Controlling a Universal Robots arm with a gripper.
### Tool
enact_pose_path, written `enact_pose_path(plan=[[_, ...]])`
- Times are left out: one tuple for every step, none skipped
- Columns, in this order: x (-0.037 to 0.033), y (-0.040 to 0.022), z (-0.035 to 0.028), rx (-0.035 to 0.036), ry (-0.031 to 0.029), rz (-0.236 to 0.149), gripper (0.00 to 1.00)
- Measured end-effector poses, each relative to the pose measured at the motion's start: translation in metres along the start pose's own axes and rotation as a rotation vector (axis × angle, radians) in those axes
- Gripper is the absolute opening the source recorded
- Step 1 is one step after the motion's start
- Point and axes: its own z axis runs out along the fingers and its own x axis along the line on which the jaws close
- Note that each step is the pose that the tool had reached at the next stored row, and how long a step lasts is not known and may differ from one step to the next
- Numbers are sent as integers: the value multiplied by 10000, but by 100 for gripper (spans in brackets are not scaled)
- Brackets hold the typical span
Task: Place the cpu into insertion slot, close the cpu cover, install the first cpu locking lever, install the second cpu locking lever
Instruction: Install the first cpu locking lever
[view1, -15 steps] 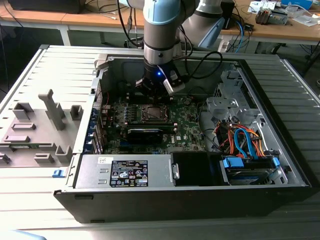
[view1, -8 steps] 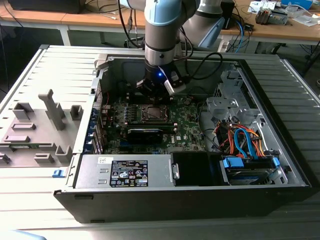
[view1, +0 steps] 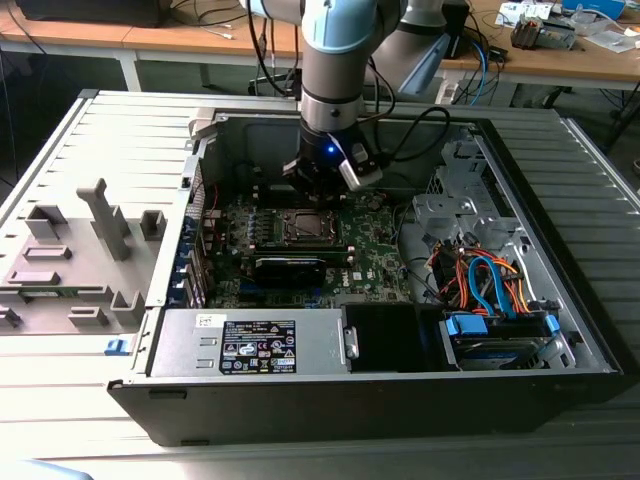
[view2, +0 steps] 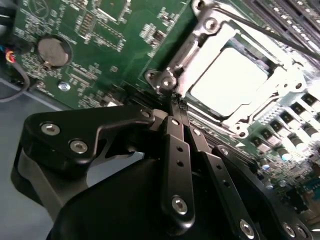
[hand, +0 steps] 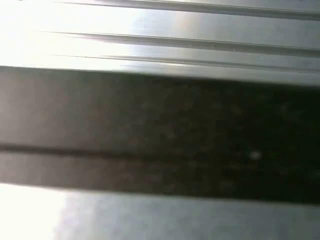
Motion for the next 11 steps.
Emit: enact_pose_path(plan=[[-10,4,0,-1,-2,0,11],[-11,6,1,-19,-3,1,11],[-11,7,0,-28,-3,0,11],[-11,8,-3,-43,-5,1,11],[-11,11,-13,-70,-11,2,11],[-11,12,-45,-77,-11,1,11],[-11,13,-78,-87,-10,1,11],[-12,15,-102,-96,-12,1,11],[-12,15,-128,-109,-12,0,11],[-12,12,-140,-117,-13,-1,11],[-11,-2,-144,-119,-13,0,11]])
